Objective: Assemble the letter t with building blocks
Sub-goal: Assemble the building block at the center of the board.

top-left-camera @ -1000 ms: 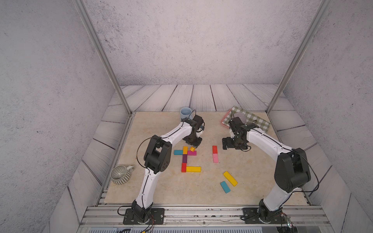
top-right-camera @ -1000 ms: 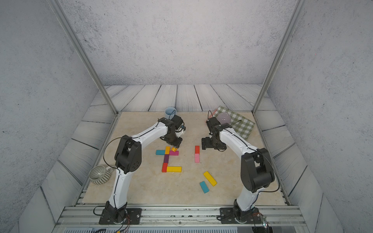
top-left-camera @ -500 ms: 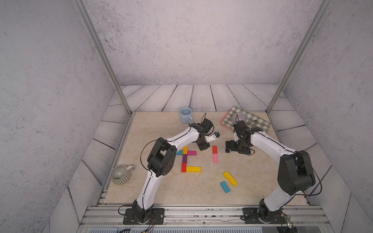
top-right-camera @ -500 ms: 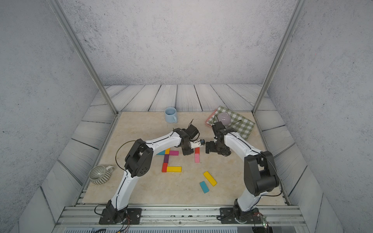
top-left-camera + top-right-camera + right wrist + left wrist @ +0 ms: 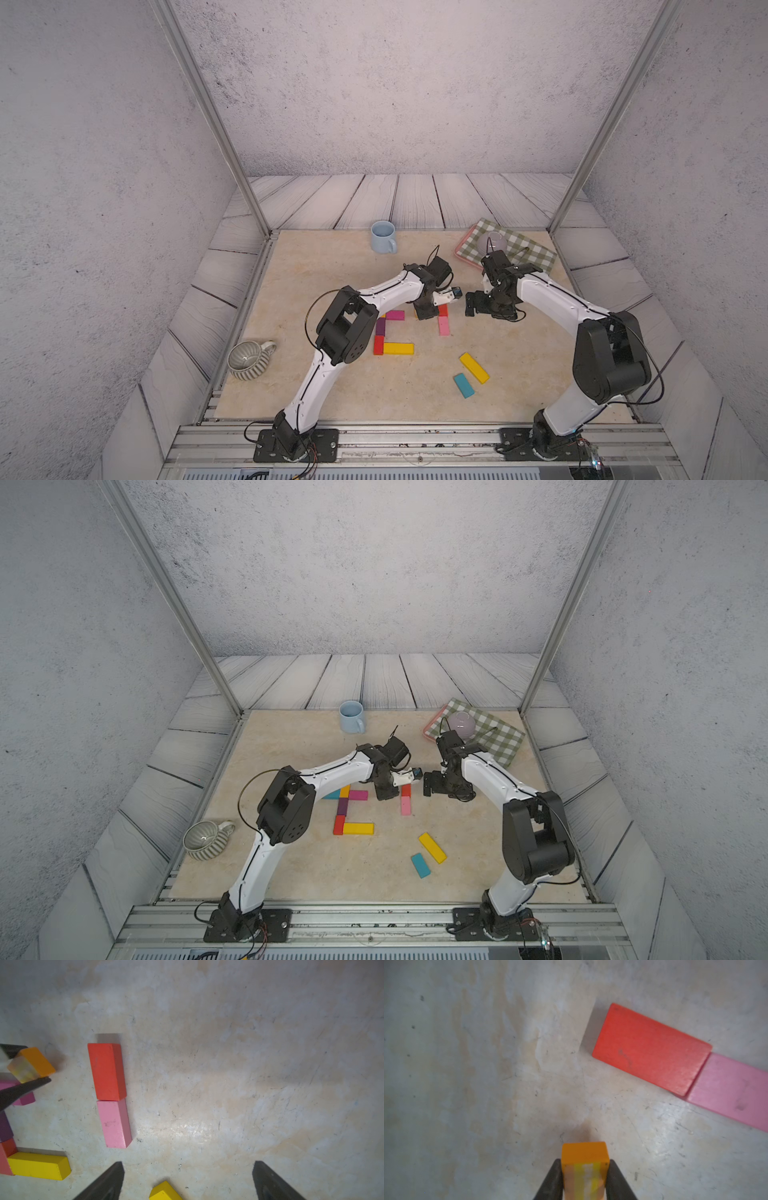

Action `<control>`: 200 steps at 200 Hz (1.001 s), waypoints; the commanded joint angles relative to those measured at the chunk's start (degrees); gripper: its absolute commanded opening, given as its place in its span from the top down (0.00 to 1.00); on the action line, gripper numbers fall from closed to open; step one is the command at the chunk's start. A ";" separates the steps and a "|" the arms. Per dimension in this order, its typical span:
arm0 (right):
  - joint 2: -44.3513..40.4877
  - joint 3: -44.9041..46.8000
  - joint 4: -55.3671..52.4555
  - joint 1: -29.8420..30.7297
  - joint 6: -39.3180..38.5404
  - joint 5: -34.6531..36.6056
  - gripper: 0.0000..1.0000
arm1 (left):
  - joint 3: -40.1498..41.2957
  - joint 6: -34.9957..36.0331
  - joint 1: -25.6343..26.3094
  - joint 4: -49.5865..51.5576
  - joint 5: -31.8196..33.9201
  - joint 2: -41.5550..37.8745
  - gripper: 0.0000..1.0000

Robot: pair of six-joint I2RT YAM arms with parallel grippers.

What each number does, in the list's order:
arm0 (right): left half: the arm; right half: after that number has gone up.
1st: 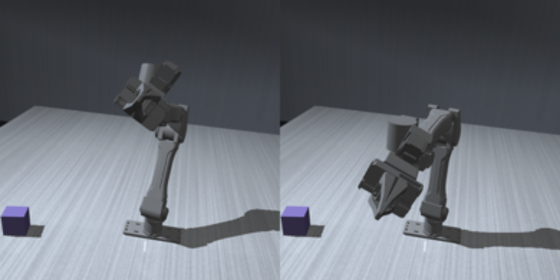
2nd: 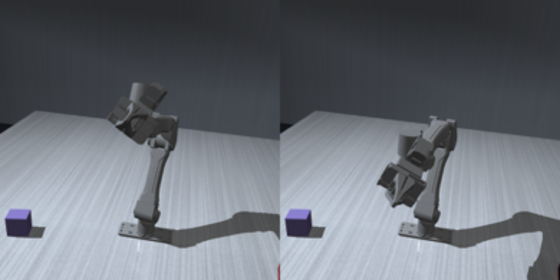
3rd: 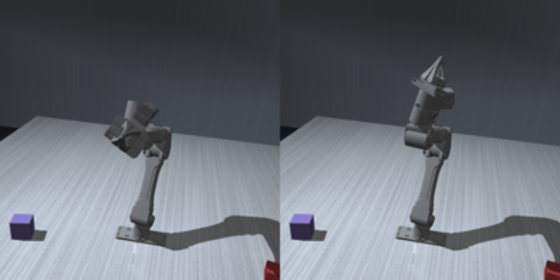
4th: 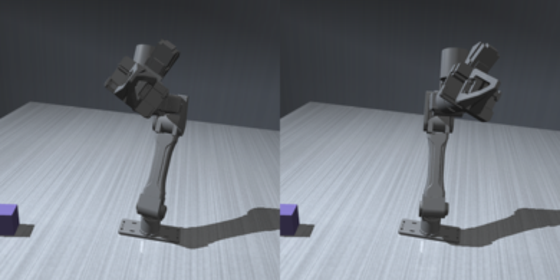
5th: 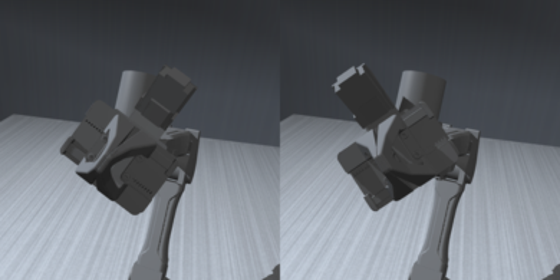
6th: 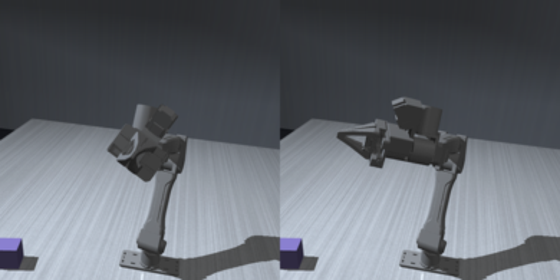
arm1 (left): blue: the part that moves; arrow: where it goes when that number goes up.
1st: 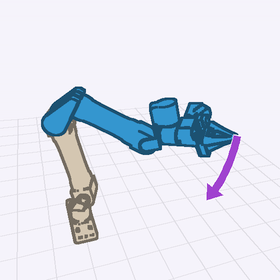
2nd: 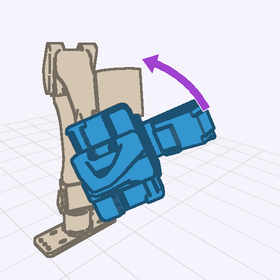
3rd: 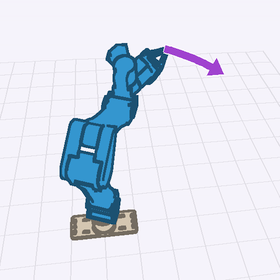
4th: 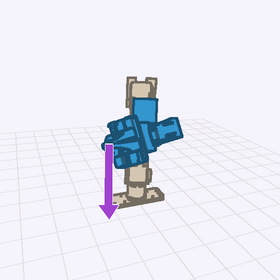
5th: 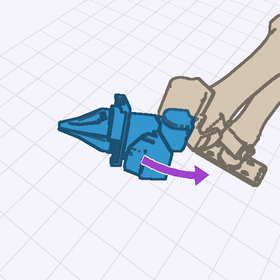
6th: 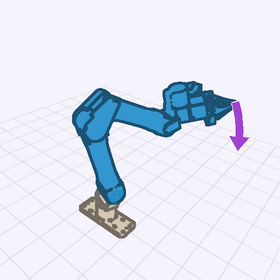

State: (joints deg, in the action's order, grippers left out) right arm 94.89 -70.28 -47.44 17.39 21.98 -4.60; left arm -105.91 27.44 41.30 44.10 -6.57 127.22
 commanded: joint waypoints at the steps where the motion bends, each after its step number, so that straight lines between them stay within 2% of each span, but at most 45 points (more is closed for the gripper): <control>1: -1.69 0.93 -0.32 -0.24 0.83 0.22 0.02 | -1.09 2.15 -0.52 0.33 1.83 2.86 0.70; 64: -1.72 1.55 -0.50 -0.43 0.96 0.56 0.02 | -1.45 4.72 2.47 0.04 5.92 5.77 0.70; 130: -0.99 1.55 -0.97 -0.60 1.28 1.15 0.02 | -1.48 4.89 4.83 0.89 3.93 6.12 0.70; 200: -1.53 1.98 -0.98 -0.74 1.38 1.66 0.02 | -1.02 5.81 4.84 1.34 1.32 6.83 0.70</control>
State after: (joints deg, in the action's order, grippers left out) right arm 94.37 -68.93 -47.31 17.04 22.50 -4.19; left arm -107.11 32.29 46.04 43.53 -3.22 131.85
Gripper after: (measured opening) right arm 0.984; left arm 0.332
